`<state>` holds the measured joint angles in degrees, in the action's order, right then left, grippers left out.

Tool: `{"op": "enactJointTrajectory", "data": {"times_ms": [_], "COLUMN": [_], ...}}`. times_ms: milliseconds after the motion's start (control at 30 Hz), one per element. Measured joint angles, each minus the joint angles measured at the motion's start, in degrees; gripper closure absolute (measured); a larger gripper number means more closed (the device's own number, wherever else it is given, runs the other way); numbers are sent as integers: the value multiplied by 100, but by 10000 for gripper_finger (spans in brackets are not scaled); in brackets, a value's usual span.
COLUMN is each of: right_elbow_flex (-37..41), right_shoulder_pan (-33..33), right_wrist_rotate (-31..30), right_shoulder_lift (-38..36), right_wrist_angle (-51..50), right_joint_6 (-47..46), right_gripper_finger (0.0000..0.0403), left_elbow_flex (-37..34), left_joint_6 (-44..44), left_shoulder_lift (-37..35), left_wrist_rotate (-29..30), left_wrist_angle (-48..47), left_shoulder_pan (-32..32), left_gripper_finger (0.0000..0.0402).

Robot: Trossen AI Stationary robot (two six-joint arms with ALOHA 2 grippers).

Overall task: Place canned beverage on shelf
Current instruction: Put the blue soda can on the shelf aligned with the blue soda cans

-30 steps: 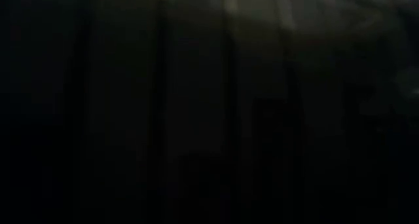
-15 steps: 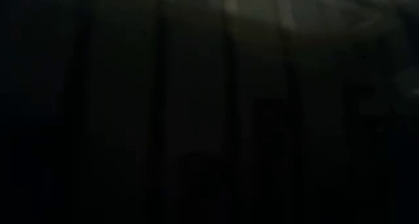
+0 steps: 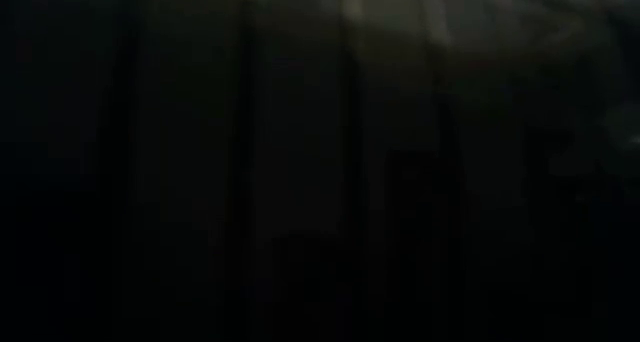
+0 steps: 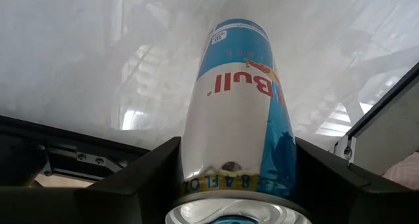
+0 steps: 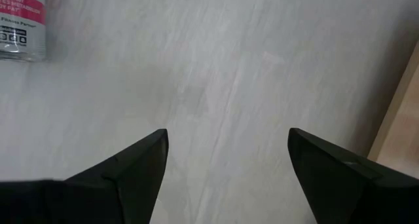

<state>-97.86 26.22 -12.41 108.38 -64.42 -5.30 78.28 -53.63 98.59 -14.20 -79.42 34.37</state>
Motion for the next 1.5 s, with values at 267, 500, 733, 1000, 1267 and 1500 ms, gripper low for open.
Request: {"op": "enactJointTrajectory", "data": {"times_ms": [267,500,733,1000,1267,1500], "right_elbow_flex": [0,0,0,0,0,0], "right_shoulder_pan": [0,0,0,1,1,0], "right_wrist_rotate": [0,0,0,0,0,0], "right_shoulder_lift": [0,0,0,0,0,0], "right_wrist_angle": [-1,-2,-1,0,-1,0], "right_joint_6": [1,2,2,2,2,2], "right_gripper_finger": [95,95,95,95,95,95], "left_elbow_flex": [0,4,4,4,2,2], "left_joint_6": [-1,-26,-123,-1259,-2798,-3437], "left_shoulder_lift": [0,-2,-1,0,0,-1], "left_wrist_rotate": [1,13,-35,-36,109,275], "left_wrist_angle": [0,0,0,0,0,21], "left_shoulder_pan": [0,-2,-2,0,0,15], "left_gripper_finger": [140,111,107,107,107,107]}}
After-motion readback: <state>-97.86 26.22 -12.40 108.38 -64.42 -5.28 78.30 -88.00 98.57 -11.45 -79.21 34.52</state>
